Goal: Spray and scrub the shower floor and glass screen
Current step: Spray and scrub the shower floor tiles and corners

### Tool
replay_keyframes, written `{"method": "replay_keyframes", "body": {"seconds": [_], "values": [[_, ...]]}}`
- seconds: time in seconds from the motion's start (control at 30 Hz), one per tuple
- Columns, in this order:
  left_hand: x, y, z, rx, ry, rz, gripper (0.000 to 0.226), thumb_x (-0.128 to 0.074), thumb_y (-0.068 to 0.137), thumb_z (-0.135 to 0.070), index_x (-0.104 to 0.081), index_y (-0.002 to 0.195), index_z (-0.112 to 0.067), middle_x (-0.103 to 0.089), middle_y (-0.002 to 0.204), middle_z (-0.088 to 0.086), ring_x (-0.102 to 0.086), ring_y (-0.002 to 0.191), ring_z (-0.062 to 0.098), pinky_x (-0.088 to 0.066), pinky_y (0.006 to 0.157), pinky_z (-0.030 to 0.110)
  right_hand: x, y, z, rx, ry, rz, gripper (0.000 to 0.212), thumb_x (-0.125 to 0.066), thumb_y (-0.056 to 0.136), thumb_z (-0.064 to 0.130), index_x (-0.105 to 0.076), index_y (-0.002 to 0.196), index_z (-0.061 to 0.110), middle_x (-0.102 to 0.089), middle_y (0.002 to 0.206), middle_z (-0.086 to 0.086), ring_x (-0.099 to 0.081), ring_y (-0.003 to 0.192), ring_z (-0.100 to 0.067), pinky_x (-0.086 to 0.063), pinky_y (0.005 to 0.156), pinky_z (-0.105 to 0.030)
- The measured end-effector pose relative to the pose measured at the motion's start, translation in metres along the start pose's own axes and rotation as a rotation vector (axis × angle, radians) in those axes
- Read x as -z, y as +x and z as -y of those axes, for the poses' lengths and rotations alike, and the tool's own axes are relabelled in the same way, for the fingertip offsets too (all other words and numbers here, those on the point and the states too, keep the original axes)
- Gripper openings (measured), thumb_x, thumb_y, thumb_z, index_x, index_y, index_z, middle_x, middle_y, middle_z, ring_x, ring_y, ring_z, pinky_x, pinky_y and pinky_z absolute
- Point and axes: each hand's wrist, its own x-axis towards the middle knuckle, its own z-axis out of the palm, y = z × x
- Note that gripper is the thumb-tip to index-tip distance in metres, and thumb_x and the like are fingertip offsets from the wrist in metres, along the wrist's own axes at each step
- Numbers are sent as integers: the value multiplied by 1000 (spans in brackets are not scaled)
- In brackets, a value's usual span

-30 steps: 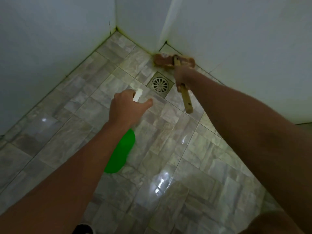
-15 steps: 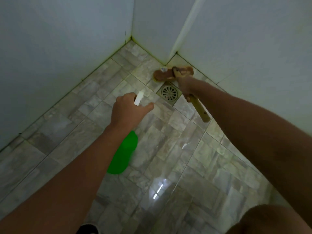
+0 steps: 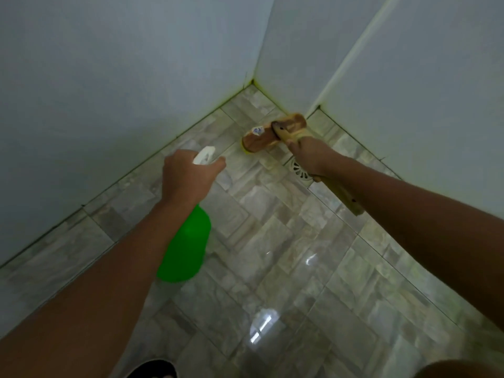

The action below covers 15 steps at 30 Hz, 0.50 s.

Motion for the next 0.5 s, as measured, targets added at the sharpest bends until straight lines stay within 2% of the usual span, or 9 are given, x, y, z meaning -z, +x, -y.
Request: {"method": "replay_keyframes", "body": {"seconds": [0.03, 0.1, 0.17, 0.23, 0.3, 0.33, 0.4, 0.43, 0.5], "values": [[3, 3, 3, -26, 19, 8, 51, -86, 76, -50, -60, 61, -9, -57, 64, 18, -56, 65, 23, -47, 62, 40, 1, 7, 10, 19, -10, -20, 48, -21, 108, 29, -52, 123, -4, -59, 106, -25, -62, 90, -37, -43, 69, -35], [9, 11, 10, -72, 41, 44, 55, -86, 72, -55, -61, 66, -6, -55, 64, 12, -54, 65, 25, -45, 62, 39, 4, 20, 30, 58, -53, -46, 45, -21, 107, 23, -45, 135, -2, -57, 114, -27, -58, 101, -38, -39, 73, -36], [13, 17, 14, -89, 53, 81, 57, -89, 73, -52, -59, 67, -3, -52, 62, 7, -52, 63, 25, -40, 61, 37, 7, 38, 49, 19, -22, -42, 44, -26, 107, 22, -46, 137, -2, -57, 108, -26, -58, 95, -37, -44, 74, -37], [16, 21, 17, -85, 78, 63, 56, -88, 76, -52, -65, 69, -1, -61, 66, 14, -64, 69, 30, -45, 62, 38, 10, 50, 70, -30, 38, -56, 42, -30, 105, 21, -45, 139, 1, -53, 104, -23, -59, 86, -34, -48, 73, -40], [19, 23, 17, -59, 70, -2, 54, -86, 75, -55, -72, 73, -3, -68, 74, 20, -71, 78, 33, -46, 62, 35, 8, 65, 88, 30, 35, -24, 50, -29, 102, 12, -25, 152, 14, -44, 109, -24, -60, 71, -33, -52, 58, -40], [21, 23, 17, -43, 57, -30, 51, -85, 74, -55, -71, 71, -6, -67, 72, 17, -71, 76, 31, -42, 60, 32, 7, 69, 94, 57, 5, -1, 56, -29, 102, 11, -16, 155, 19, -43, 115, -23, -59, 67, -31, -50, 50, -38], [22, 23, 15, -37, 37, -44, 45, -85, 76, -52, -66, 66, -12, -62, 62, 7, -66, 66, 27, -40, 57, 30, 5, 86, 97, 70, -53, 13, 54, -29, 103, 16, -15, 155, 17, -43, 131, -29, -57, 72, -29, -43, 45, -33], [23, 22, 13, -49, 37, -41, 45, -85, 76, -52, -67, 67, -12, -63, 62, 7, -66, 65, 26, -42, 56, 31, 4, 90, 96, 56, -49, 13, 53, -28, 103, 20, -16, 155, 19, -42, 132, -30, -54, 67, -26, -42, 43, -31], [21, 18, 12, -85, 50, -26, 49, -84, 76, -54, -72, 74, -7, -69, 71, 12, -70, 71, 29, -52, 60, 39, 4, 87, 92, 27, -58, 27, 61, -27, 100, 16, -7, 155, 31, -33, 137, -31, -52, 61, -24, -46, 44, -33]]}}
